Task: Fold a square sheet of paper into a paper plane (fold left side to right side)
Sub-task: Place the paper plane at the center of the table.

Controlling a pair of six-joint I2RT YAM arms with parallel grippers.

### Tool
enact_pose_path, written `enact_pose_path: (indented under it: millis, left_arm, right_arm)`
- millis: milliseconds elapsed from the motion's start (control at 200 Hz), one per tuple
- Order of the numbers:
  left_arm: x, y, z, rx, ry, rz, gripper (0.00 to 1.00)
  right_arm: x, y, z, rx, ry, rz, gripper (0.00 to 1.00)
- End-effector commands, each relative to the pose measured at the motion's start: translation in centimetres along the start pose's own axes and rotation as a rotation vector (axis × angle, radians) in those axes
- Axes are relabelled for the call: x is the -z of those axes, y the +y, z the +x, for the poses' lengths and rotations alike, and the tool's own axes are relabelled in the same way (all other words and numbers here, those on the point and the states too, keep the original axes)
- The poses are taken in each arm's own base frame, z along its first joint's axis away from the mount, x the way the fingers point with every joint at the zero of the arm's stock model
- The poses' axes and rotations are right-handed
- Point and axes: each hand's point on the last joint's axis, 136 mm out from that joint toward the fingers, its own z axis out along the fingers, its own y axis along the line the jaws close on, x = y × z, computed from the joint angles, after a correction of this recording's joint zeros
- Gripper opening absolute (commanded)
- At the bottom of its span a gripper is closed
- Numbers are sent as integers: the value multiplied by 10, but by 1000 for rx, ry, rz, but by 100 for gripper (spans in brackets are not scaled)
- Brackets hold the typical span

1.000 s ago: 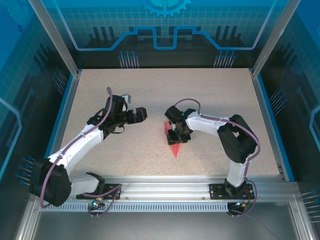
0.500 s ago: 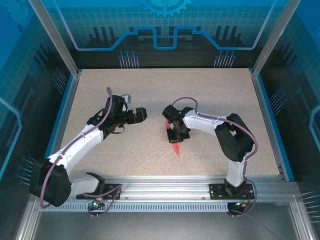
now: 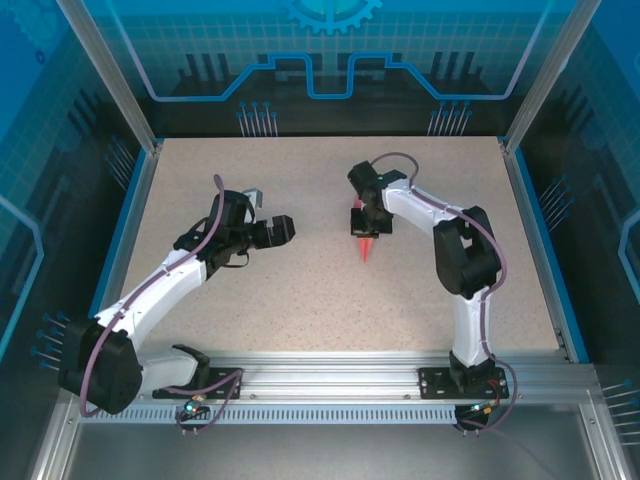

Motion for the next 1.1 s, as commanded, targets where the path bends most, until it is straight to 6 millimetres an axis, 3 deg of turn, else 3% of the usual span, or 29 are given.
enact_pose_path:
  millis: [0,230,455,1095]
  left_arm:
    - [3,-1,0,-13,11,15,99]
    - [0,-2,1,-12,26,22,99]
    - [-3,-3,1,-12,33,25,99]
    - [3,-7,-4,-20,25,33,99]
  right_arm:
    - [-9,-8,1,11,50,54,4]
    - [-27,-7,2,8,90,61,10]
    - [-31,-6,6,21,111,56,15]
    - [-10,-9,9,53,88,102,23]
